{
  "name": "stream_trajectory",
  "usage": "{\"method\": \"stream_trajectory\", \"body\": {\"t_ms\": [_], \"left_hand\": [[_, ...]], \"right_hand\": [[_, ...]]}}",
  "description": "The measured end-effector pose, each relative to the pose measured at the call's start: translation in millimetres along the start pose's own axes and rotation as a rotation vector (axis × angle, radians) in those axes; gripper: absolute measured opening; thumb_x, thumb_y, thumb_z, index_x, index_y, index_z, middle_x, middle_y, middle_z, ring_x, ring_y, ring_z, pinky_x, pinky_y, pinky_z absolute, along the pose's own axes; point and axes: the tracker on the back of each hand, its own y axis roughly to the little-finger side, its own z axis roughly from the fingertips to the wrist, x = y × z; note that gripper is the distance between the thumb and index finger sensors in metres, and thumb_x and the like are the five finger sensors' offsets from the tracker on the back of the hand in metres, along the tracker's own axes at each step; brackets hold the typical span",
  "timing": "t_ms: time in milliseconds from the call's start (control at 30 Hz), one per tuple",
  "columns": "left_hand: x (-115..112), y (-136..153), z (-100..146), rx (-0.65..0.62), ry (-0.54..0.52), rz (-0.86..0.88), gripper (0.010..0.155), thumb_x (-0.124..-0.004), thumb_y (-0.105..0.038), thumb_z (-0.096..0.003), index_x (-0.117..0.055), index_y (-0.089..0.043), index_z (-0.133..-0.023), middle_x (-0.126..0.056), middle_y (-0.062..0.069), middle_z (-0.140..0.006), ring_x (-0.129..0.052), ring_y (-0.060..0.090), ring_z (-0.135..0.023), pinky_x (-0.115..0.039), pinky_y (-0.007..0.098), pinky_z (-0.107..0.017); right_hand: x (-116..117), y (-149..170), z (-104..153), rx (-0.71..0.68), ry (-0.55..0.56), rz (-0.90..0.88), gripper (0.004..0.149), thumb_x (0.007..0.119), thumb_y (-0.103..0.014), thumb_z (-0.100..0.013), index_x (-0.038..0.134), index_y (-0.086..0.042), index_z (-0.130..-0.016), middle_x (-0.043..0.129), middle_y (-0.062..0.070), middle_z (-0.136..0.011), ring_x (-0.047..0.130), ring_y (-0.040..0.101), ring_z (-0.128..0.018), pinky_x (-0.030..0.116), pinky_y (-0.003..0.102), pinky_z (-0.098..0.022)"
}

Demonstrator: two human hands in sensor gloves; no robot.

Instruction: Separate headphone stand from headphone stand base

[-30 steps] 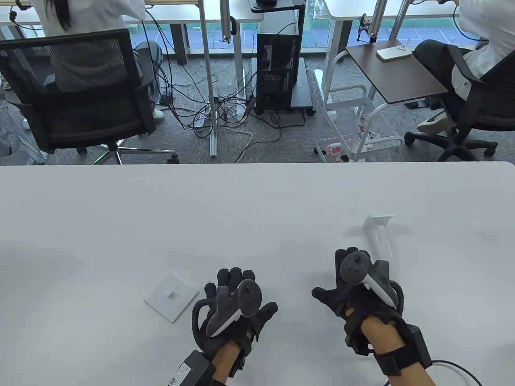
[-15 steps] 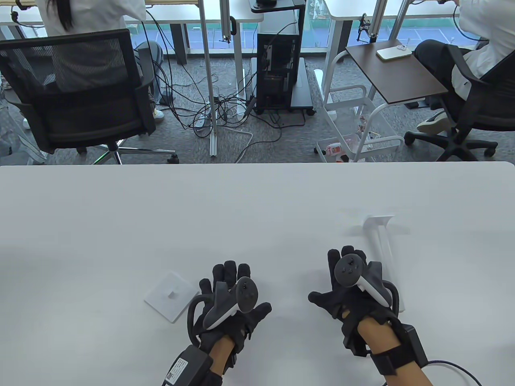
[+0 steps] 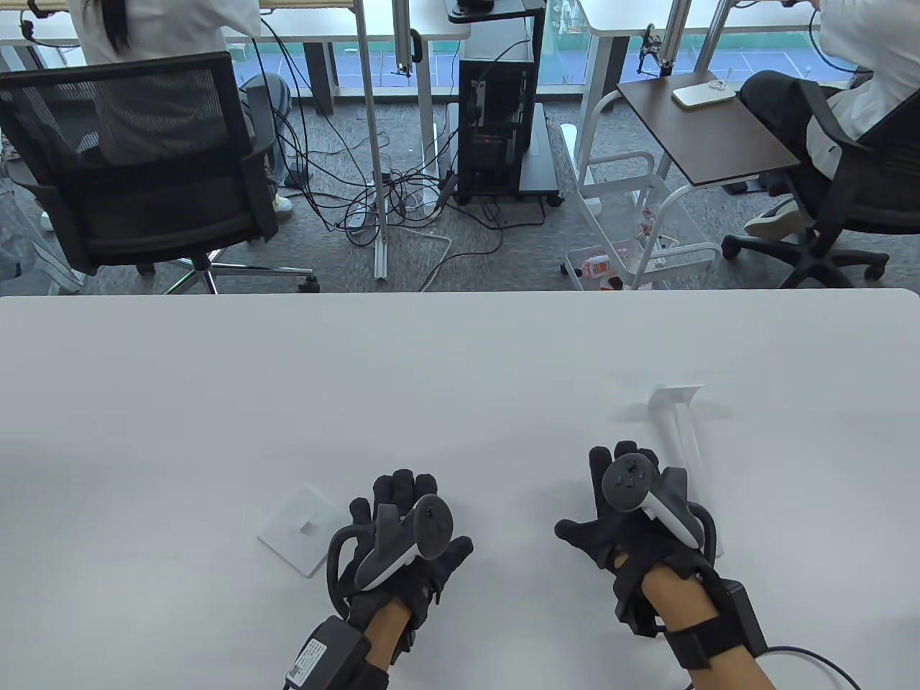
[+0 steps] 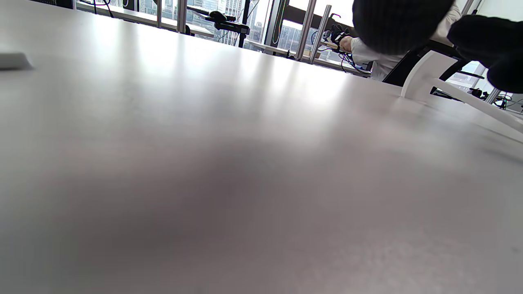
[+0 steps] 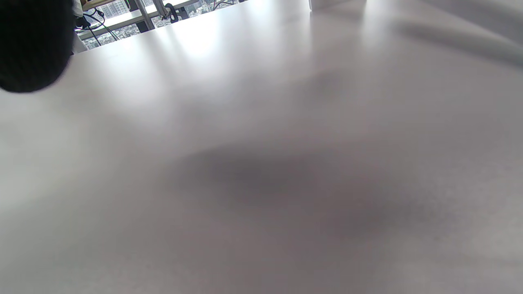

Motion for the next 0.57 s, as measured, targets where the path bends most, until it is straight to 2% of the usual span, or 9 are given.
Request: {"method": "stream_trajectory", "body": {"t_ms": [567], "left_hand": [[-5.1,-8.9,2.0,-0.024,0.022,-0.034,0.096,-0.064,-0.075,-0.0339,-0.032,-0.022,-0.107,-0.029,0.013,-0.114,-0.04,0.043,-0.111,-0.039,0.07,-0.073]], "right_hand": [[4.8,-4.3,2.0,-0.015,-0.044,0.045,0.1,0.081,-0.072,-0.029,0.007,-0.05,-0.091,-0.013,-0.011,-0.105,-0.016,0.019,-0.102,-0.001,0.063,-0.072]]}}
